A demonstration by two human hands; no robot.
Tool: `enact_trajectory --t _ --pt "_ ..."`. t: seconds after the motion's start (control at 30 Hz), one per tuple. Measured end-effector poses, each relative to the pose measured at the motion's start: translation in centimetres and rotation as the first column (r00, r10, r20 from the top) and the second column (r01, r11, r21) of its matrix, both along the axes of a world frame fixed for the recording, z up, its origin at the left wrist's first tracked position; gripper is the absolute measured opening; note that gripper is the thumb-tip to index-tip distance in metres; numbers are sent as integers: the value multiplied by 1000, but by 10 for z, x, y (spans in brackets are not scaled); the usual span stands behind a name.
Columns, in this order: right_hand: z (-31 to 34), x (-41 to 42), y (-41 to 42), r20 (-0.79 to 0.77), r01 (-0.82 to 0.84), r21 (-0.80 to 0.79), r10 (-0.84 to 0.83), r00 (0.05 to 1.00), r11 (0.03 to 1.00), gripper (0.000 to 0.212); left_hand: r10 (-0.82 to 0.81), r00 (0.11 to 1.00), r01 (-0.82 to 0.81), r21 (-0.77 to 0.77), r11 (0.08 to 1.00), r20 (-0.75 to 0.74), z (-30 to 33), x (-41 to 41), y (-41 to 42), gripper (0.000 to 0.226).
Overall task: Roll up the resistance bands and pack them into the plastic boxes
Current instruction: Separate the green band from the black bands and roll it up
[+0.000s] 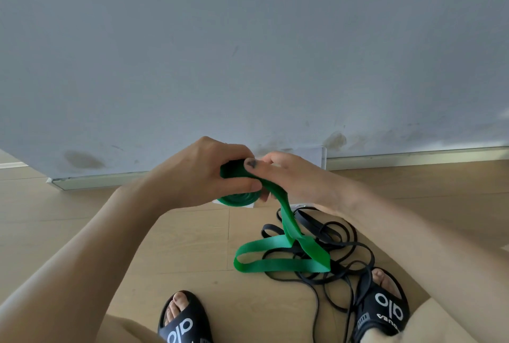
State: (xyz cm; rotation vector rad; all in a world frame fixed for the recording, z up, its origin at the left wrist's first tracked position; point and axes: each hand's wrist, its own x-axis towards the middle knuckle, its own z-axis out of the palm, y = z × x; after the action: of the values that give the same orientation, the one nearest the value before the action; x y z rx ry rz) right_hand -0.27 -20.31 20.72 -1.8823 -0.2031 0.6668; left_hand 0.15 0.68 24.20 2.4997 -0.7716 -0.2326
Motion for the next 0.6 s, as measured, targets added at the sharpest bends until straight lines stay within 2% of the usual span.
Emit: enact_trajectory --t 0.13,0.3,0.4,0.47,0.6 --pt "15 9 -20 51 7 147 -15 999 989 54 90 994 -94 -77 993 -65 6 2 13 8" --pt "6 11 -24 82 1 236 -21 996 972 44 106 987 -131 -216 968 -123 8 6 15 11" --pt "-8 7 -17 -6 -7 267 9 1000 964 41 94 984 -131 -259 957 -151 7 5 15 10" --pt "-10 4 -12 -113 -3 357 46 993 934 35 90 982 -135 -292 947 -164 6 4 16 17" --pt "-5 -2 -4 -222 -53 541 203 954 839 28 98 977 -166 -379 910 -191 2 2 16 31"
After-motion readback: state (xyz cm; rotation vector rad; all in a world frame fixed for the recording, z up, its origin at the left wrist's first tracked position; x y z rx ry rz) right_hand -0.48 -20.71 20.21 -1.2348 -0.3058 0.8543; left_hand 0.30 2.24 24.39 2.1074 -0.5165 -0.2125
